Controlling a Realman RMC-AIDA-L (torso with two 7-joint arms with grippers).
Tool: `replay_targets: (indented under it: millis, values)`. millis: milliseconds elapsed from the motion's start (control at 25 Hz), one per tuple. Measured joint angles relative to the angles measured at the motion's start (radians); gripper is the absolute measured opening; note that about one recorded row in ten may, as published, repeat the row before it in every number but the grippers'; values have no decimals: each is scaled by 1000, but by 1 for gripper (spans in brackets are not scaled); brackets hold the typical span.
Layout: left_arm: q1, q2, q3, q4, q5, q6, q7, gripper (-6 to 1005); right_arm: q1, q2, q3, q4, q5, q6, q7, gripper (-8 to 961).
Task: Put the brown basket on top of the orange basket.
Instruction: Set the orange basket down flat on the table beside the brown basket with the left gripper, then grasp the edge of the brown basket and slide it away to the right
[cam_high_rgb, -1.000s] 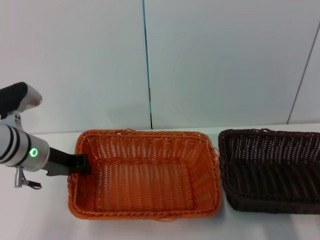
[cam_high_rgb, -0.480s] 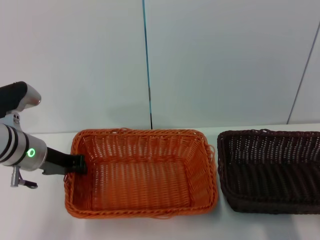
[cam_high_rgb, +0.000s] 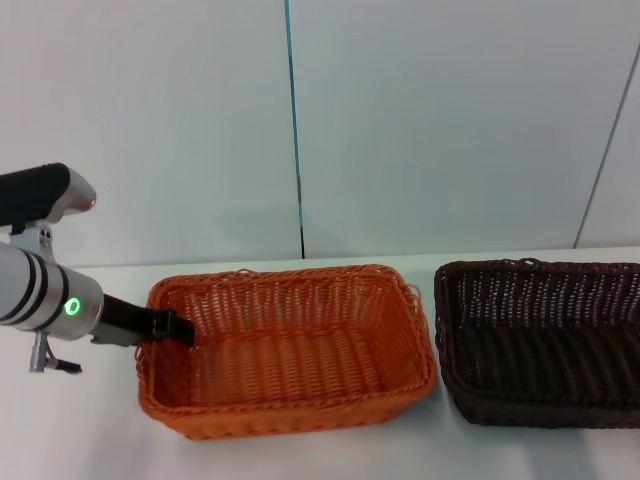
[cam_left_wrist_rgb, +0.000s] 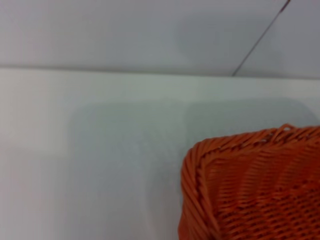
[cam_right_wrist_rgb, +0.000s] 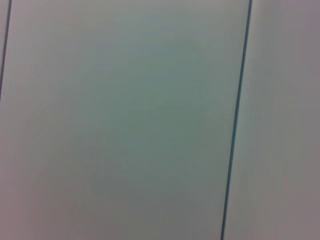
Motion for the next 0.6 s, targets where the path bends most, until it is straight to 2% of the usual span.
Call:
replay_targets:
  millis: [280,520,600]
  values:
    - [2,-1,9,-14,2,10,0,570,10,0,2,-6,0,0,0,927]
    - [11,-1,9,-29,9,22,0,802,18,0,4,-10,0,0,0,927]
    - [27,-5,8,-60,9,25,-3,844,18,0,4,-10,1,1,0,926]
